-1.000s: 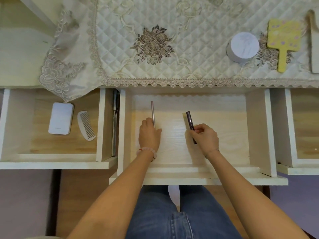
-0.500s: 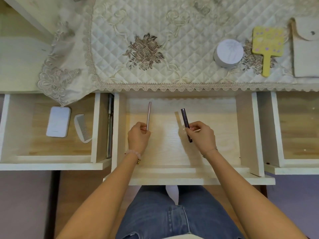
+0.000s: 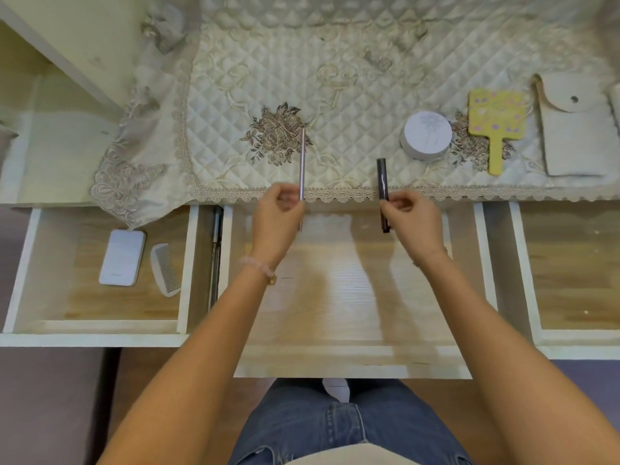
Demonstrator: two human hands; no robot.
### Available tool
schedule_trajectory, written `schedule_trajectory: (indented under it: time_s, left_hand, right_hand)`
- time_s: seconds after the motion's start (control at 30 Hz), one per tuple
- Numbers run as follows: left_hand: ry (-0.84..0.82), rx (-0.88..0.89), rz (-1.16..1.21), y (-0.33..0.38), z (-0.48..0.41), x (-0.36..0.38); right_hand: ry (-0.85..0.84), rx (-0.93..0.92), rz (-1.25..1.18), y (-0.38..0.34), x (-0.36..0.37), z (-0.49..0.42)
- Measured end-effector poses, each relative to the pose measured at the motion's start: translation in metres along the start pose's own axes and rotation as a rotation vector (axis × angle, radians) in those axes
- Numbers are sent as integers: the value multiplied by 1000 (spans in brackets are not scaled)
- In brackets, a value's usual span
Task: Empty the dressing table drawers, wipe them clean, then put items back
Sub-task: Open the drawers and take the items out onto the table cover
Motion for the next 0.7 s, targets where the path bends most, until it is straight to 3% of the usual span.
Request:
schedule_trajectory:
  time_s: [0.3, 0.7]
  left_hand:
    - [6, -18, -172, 42, -84, 34]
    - [-54, 47, -304, 49, -90, 69]
  right_hand:
    - [82, -97, 238, -52, 9, -68]
    - [155, -120, 443, -47, 10, -76]
Point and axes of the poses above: each hand's wrist, its own z-axis away from the middle knuckle, its own x-axis out of the palm, y = z × x, the point moved 5 cm from there along -z, towards the middle knuckle, and after that the axes turned 9 degrees about -z, right-handed, at the moved point
